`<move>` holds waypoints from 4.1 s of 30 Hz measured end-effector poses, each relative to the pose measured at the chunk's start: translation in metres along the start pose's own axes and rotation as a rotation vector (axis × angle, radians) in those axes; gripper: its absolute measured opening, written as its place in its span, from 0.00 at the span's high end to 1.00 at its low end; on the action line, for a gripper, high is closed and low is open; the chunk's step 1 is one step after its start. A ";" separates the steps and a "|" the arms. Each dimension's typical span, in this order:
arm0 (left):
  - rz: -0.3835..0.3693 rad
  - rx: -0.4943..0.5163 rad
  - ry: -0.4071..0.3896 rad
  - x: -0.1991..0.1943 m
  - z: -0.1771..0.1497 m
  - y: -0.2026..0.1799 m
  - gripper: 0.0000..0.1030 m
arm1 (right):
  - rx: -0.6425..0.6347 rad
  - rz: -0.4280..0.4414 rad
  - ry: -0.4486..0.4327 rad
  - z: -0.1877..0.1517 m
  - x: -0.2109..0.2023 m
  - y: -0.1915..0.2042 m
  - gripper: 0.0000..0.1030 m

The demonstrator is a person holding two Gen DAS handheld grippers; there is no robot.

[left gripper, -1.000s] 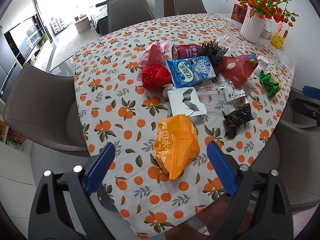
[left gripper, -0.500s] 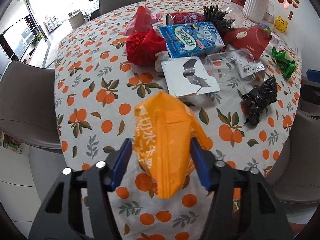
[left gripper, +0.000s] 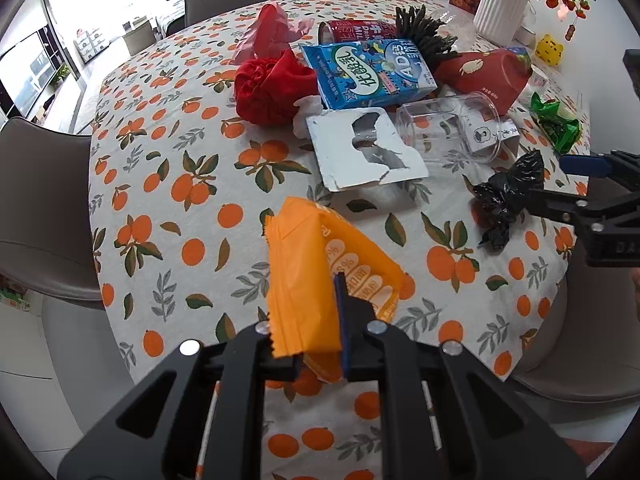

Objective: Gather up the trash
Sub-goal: 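Grasp the orange wrapper with the left gripper while the right gripper grasps the black bag, then carry the orange wrapper and black bag with both grippers over the grey bin, then open both grippers to drop the wrapper and black bag into the bin, then move both grippers back toward the table items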

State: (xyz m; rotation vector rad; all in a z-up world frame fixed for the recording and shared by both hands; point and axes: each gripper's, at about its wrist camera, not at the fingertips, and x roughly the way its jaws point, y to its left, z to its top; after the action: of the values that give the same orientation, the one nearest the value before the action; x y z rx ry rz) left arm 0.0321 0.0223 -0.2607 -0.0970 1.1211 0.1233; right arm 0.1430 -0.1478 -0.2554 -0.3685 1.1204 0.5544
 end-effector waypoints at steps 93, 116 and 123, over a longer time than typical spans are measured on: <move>0.074 -0.391 0.196 0.178 -0.407 0.348 0.83 | -0.470 0.345 0.168 -0.158 0.277 0.527 0.51; 0.100 -0.366 0.183 0.118 -0.356 0.341 0.46 | -0.404 0.279 0.158 -0.132 0.208 0.503 0.41; 0.129 -0.410 0.156 -0.010 -0.322 0.337 0.38 | -0.435 0.291 0.139 -0.103 0.094 0.497 0.32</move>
State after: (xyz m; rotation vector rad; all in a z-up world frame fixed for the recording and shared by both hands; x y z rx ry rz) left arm -0.3088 0.3101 -0.3959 -0.4060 1.2446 0.4674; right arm -0.1955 0.2204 -0.3844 -0.6315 1.1925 1.0494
